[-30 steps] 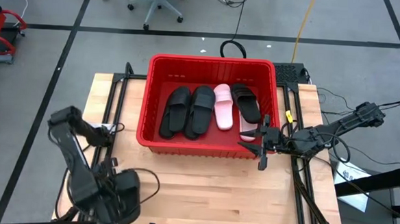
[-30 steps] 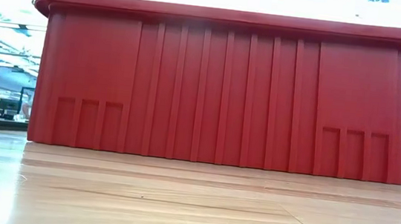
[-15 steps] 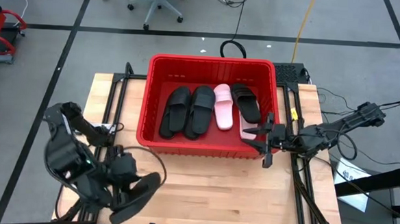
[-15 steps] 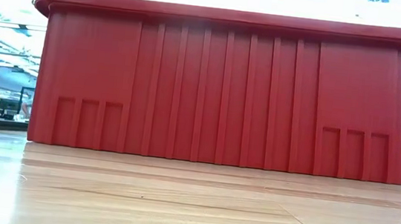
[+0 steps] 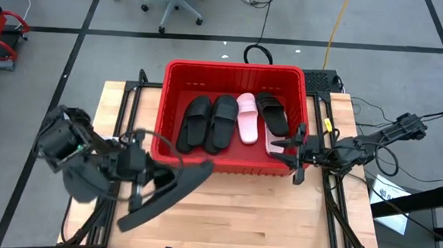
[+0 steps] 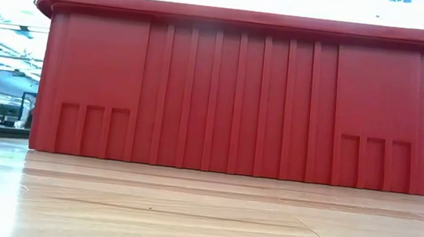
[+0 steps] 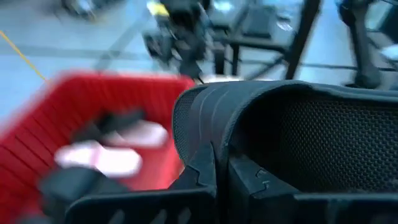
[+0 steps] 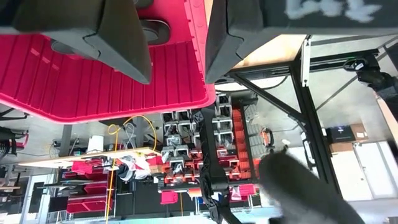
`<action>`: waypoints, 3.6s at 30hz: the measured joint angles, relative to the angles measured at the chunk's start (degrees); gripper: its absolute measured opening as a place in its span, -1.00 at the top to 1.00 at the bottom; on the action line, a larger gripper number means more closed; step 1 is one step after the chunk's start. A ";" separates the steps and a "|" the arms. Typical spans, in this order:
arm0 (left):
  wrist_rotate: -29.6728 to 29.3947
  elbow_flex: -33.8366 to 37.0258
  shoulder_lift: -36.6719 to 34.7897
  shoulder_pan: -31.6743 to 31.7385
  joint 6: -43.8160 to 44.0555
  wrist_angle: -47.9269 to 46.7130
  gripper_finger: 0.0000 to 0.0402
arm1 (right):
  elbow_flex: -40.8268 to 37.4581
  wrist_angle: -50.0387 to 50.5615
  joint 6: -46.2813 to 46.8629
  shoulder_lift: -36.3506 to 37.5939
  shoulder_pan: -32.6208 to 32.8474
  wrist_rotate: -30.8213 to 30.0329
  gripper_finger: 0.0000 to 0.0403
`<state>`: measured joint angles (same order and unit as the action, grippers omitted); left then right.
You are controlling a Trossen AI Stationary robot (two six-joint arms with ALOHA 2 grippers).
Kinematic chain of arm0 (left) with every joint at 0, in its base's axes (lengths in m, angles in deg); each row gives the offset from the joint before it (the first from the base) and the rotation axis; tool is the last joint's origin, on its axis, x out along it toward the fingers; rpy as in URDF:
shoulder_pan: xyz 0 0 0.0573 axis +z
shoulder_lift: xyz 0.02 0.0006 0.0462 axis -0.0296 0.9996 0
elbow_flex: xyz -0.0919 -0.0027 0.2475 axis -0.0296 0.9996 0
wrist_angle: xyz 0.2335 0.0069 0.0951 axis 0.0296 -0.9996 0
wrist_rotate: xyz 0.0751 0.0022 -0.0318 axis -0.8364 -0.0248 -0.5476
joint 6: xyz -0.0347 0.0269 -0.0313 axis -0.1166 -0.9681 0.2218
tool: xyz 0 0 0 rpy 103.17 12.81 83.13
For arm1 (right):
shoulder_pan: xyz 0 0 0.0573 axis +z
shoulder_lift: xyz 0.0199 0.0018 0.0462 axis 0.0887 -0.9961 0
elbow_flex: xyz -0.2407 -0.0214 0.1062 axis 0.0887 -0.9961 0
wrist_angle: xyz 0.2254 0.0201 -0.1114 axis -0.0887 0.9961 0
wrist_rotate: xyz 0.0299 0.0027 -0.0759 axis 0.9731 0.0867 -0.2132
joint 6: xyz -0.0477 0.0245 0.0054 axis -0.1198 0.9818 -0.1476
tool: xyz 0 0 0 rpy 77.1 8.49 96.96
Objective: Pick and place slides into bin
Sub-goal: Put the black slide into the red bin
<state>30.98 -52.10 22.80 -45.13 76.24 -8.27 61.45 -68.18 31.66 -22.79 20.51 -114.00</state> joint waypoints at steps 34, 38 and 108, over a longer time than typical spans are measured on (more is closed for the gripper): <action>4.26 -0.99 24.82 43.91 -46.24 19.84 1.00 | 0.02 0.07 -7.11 14.21 0.00 1.40 0.30; 7.69 -0.99 29.35 46.07 -46.84 23.58 1.00 | 0.02 0.07 -7.10 14.15 0.00 1.36 0.30; 11.03 1.07 43.19 53.43 -43.60 24.08 0.60 | 0.02 -0.41 -10.67 14.10 0.00 1.42 0.30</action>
<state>42.01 -51.04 65.99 8.29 32.63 15.81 61.47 -68.59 20.99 -8.68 20.51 -112.58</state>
